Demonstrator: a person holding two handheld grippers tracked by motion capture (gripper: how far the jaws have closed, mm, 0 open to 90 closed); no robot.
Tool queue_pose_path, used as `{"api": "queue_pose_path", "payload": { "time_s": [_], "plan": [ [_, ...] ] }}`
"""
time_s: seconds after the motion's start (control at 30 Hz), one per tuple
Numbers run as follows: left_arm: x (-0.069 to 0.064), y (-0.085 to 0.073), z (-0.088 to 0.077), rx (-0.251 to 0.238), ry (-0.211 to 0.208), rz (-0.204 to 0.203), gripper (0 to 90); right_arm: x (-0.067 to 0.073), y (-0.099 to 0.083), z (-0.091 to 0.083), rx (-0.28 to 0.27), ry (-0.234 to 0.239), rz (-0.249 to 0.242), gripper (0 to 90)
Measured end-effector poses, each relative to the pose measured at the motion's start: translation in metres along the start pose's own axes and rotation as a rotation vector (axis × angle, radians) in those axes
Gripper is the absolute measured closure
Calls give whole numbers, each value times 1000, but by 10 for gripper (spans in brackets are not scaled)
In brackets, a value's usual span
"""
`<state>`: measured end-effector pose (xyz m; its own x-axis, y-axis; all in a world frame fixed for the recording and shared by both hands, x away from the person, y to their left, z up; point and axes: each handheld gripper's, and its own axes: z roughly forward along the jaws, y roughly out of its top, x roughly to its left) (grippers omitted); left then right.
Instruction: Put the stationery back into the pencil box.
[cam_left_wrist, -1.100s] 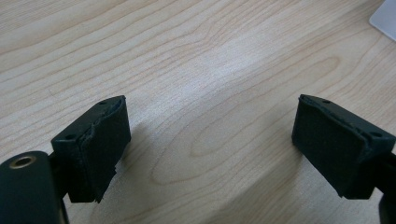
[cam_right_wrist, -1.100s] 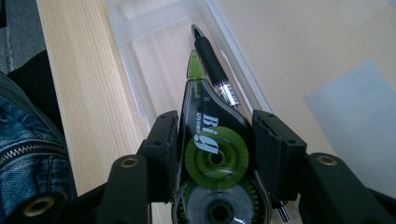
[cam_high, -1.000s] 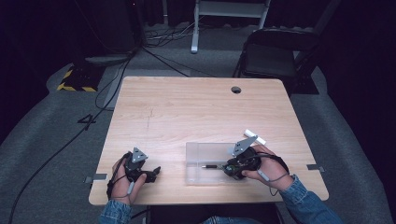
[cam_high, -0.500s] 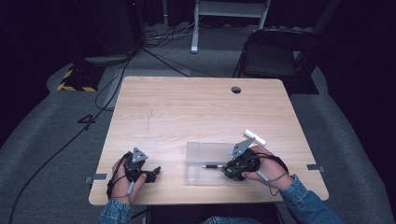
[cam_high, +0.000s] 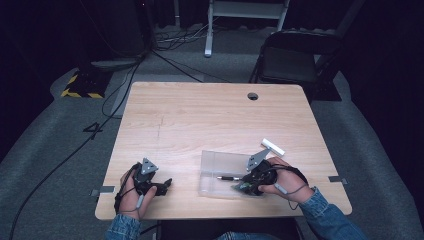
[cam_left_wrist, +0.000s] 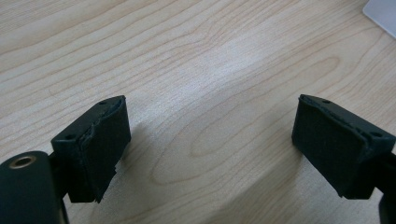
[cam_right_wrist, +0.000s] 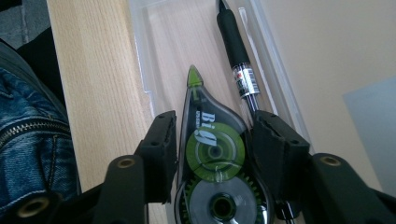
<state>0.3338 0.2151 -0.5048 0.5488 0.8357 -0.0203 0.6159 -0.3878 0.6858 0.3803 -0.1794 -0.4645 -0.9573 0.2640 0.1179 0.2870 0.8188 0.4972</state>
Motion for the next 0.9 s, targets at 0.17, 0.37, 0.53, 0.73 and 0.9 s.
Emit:
{"api": "queue_pose_path", "payload": {
  "time_s": [0.17,0.37,0.53,0.73,0.9],
  "plan": [
    [0,0,0,0,0,0,120,0,0,0,-18,9,23,491],
    [0,0,0,0,-1,-2,120,4,4,-1,-78,27,35,422],
    [0,0,0,0,0,0,120,9,7,5,-95,45,-19,386],
    [0,0,0,0,0,-1,120,13,9,11,-87,53,-53,378],
    [0,0,0,0,-1,-2,120,15,9,16,-74,55,-62,377]
  ]
}}
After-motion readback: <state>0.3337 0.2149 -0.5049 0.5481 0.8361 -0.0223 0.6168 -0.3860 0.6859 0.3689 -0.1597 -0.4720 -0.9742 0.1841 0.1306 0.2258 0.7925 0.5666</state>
